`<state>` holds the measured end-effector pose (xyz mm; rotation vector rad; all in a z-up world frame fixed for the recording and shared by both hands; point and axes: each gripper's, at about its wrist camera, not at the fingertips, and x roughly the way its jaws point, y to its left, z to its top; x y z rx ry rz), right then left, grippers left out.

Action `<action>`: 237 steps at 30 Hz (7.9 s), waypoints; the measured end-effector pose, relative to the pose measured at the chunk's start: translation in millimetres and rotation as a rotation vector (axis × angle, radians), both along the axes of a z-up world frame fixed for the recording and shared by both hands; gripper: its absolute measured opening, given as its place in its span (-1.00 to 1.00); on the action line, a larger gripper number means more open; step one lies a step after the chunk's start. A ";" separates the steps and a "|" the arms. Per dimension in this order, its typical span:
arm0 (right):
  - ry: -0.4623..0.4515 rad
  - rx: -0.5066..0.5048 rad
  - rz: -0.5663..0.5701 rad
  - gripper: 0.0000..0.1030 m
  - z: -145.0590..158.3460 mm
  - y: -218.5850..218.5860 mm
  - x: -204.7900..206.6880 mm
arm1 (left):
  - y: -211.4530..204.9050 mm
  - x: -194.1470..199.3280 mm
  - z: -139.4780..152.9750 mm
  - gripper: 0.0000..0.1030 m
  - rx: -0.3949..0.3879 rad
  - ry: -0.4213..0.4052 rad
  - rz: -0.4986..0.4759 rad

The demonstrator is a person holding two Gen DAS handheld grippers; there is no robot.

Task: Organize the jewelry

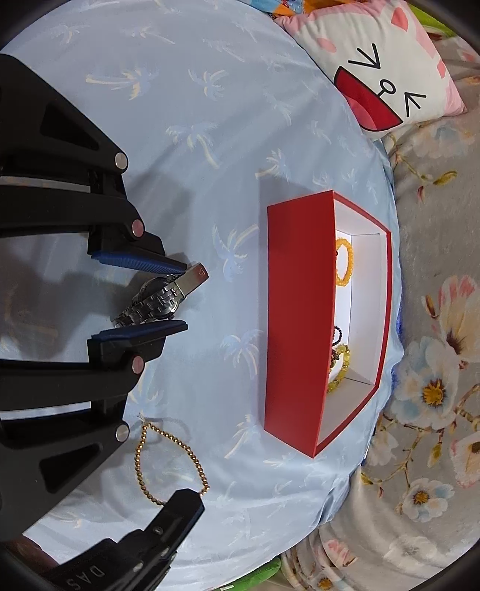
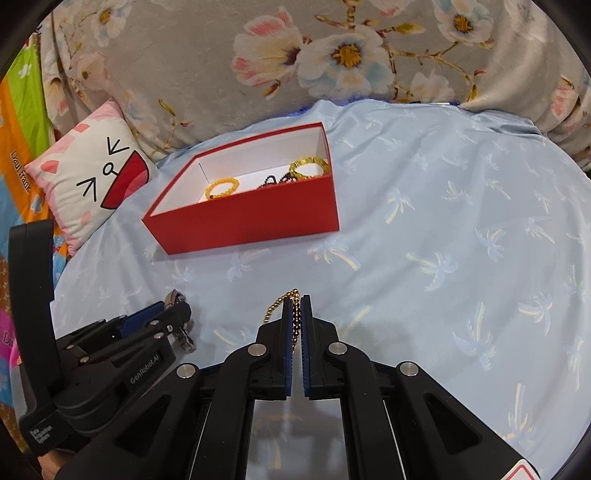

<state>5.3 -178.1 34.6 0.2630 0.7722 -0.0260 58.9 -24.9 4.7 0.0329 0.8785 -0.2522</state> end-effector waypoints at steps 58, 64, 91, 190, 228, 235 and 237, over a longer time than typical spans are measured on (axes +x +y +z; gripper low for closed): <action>-0.115 -0.035 0.058 -0.92 55.3 7.5 165.4 | -8.5 137.4 74.0 -0.52 -0.026 -0.172 -0.006; -0.097 -0.030 0.055 -0.92 44.4 5.3 180.1 | -14.2 150.7 61.0 -0.52 -0.028 -0.158 -0.007; -0.048 -0.024 0.045 -0.87 18.1 4.2 196.4 | -19.7 167.7 36.8 -0.50 -0.015 -0.108 -0.004; 0.063 -0.130 -0.105 0.63 65.6 13.0 47.7 | 24.1 34.3 65.8 0.73 0.051 0.023 0.121; 0.063 -0.122 -0.104 0.63 65.3 11.8 43.8 | 25.3 31.7 67.8 0.73 0.062 0.018 0.122; 0.063 -0.123 -0.104 0.63 64.9 10.8 44.6 | 25.6 31.6 68.0 0.73 0.063 0.019 0.122; 0.063 -0.122 -0.104 0.63 64.9 10.7 44.7 | 25.5 31.6 68.0 0.73 0.064 0.018 0.121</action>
